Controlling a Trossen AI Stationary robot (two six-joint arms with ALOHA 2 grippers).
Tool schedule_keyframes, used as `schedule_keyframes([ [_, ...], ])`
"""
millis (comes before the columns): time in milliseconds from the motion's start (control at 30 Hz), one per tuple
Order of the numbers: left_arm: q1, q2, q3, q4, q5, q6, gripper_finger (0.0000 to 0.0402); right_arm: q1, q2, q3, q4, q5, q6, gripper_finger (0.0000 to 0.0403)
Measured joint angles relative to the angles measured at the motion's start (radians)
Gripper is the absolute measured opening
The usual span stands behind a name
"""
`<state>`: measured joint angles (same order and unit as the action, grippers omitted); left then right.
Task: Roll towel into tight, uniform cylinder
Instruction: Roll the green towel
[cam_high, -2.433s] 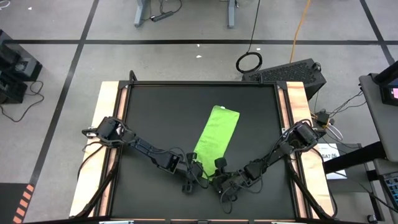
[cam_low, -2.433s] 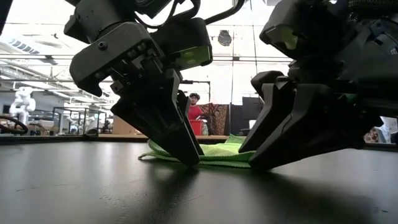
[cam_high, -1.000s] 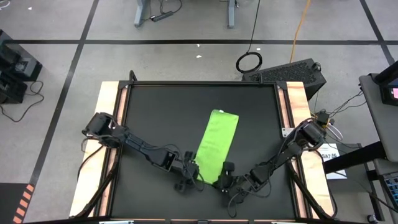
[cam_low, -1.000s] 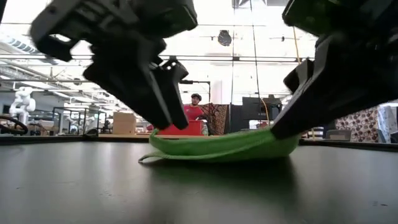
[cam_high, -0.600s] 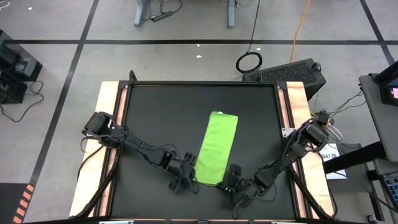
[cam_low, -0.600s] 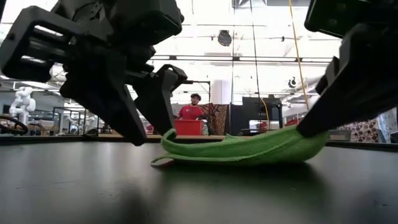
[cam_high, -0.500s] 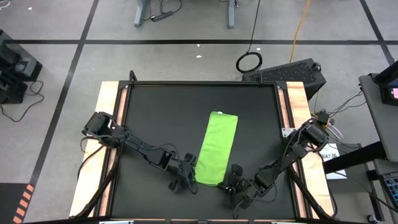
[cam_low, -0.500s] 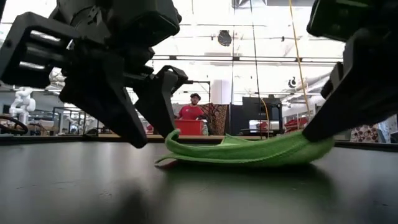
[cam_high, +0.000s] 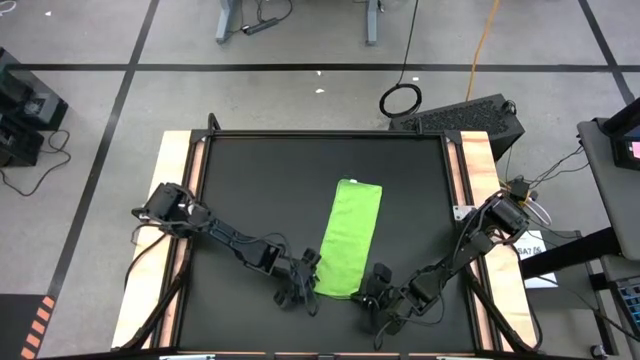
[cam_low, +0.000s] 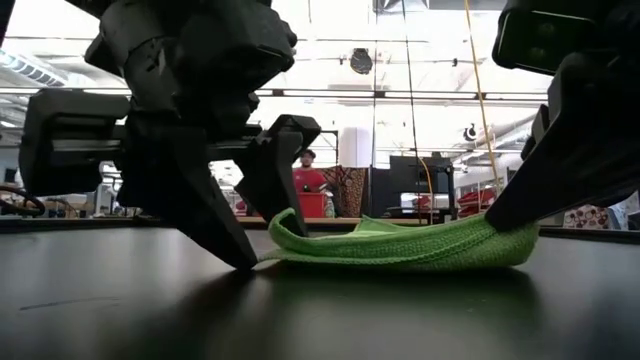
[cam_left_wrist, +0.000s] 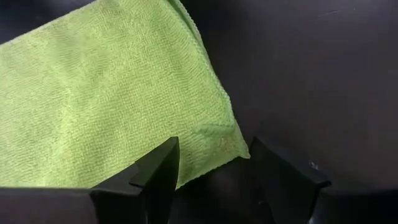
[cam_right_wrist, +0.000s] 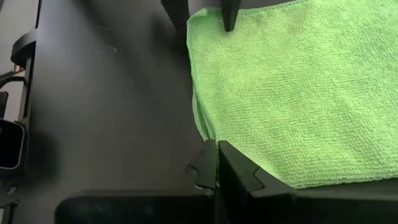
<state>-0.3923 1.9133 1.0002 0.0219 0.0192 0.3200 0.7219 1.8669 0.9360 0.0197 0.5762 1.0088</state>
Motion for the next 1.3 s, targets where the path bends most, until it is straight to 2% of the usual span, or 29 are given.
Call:
schedule_keyframes([
  [167, 0.002, 0.003, -0.001, 0.021, -0.016, 0.001, 0.0212, 0.0, 0.0, 0.0, -0.001, -0.001, 0.002, 0.0],
  [267, 0.018, 0.003, -0.001, 0.022, -0.005, -0.001, 0.0188, 0.0, 0.0, 0.0, -0.001, -0.001, 0.002, 0.0],
  [433, 0.039, 0.006, -0.002, 0.029, 0.082, 0.0, 0.0076, 0.0, 0.0, 0.0, 0.0, -0.001, 0.008, 0.0],
  [533, 0.04, 0.006, -0.002, 0.037, 0.094, 0.0, 0.0015, 0.0, 0.0, 0.0, -0.005, -0.001, 0.036, 0.0],
  [767, 0.045, 0.007, -0.002, 0.056, 0.123, -0.149, 0.0007, 0.016, 0.0, 0.0, -0.025, -0.042, 0.129, 0.0],
  [900, 0.069, 0.007, -0.002, 0.085, 0.154, -0.287, 0.0006, 0.02, 0.0, 0.001, -0.089, -0.133, 0.137, 0.0],
  [1033, 0.104, 0.007, -0.002, 0.12, 0.165, -0.514, 0.0005, 0.018, -0.018, 0.002, -0.118, -0.216, 0.182, 0.0],
  [1133, 0.121, 0.007, -0.002, 0.138, 0.217, -0.596, 0.0005, 0.02, -0.046, 0.002, -0.122, -0.209, 0.205, 0.0],
  [1300, 0.124, 0.007, -0.002, 0.083, 0.239, -0.607, 0.0005, 0.009, -0.102, 0.001, -0.173, -0.163, 0.299, 0.0],
])
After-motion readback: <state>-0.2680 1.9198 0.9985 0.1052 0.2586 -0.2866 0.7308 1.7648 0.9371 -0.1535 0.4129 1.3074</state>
